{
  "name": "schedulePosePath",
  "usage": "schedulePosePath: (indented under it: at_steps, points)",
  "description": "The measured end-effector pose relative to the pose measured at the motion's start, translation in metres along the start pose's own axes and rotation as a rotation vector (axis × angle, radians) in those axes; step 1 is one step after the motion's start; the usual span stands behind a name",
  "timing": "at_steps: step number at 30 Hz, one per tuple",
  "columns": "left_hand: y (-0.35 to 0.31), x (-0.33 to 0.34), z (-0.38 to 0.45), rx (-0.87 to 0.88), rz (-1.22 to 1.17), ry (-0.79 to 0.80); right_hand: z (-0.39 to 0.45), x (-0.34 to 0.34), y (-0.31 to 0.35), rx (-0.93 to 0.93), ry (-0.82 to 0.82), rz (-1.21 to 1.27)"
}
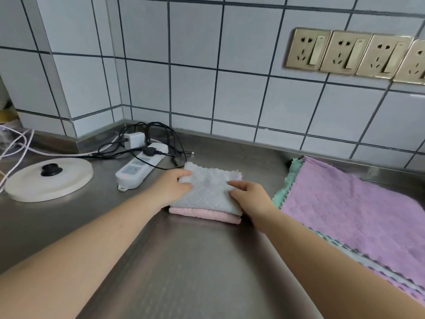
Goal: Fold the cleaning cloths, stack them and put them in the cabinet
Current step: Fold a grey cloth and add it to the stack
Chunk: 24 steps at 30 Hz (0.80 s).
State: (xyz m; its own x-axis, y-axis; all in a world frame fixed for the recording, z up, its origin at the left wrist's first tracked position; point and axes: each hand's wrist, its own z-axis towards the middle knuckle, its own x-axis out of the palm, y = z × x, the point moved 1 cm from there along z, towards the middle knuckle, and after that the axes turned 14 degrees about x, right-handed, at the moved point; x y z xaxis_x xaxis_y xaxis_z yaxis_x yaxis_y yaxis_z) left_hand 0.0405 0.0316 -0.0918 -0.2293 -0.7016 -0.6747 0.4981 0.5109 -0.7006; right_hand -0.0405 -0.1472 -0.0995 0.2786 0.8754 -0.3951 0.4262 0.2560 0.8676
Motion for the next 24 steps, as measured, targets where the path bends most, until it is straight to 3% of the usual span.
schedulePosePath:
  at_steps: [3, 5, 8, 10, 14, 19, 24]
  points:
    - [-0.002, -0.002, -0.001, 0.023, 0.245, 0.029, -0.006, -0.003, 0.004, -0.025, -0.027, -0.183]
    - [-0.006, -0.004, 0.003, 0.121, 0.468, 0.000, -0.008, -0.005, 0.007, -0.083, -0.146, -0.418]
    - [-0.025, 0.012, 0.011, 0.309, 0.580, 0.052, -0.006, 0.004, 0.022, -0.277, -0.317, -0.582]
    - [-0.034, 0.031, 0.015, 0.362, 0.633, 0.146, -0.002, 0.019, 0.032, -0.387, -0.279, -0.638]
    - [-0.017, 0.044, 0.017, 0.306, 0.647, 0.239, 0.013, 0.037, 0.018, -0.337, -0.134, -0.740]
    - [-0.010, 0.033, 0.014, 0.153, 0.626, 0.304, 0.022, 0.031, -0.001, -0.191, -0.176, -0.807]
    - [-0.005, 0.030, 0.006, 0.013, 0.585, 0.236, 0.015, 0.028, -0.005, -0.081, -0.216, -0.772]
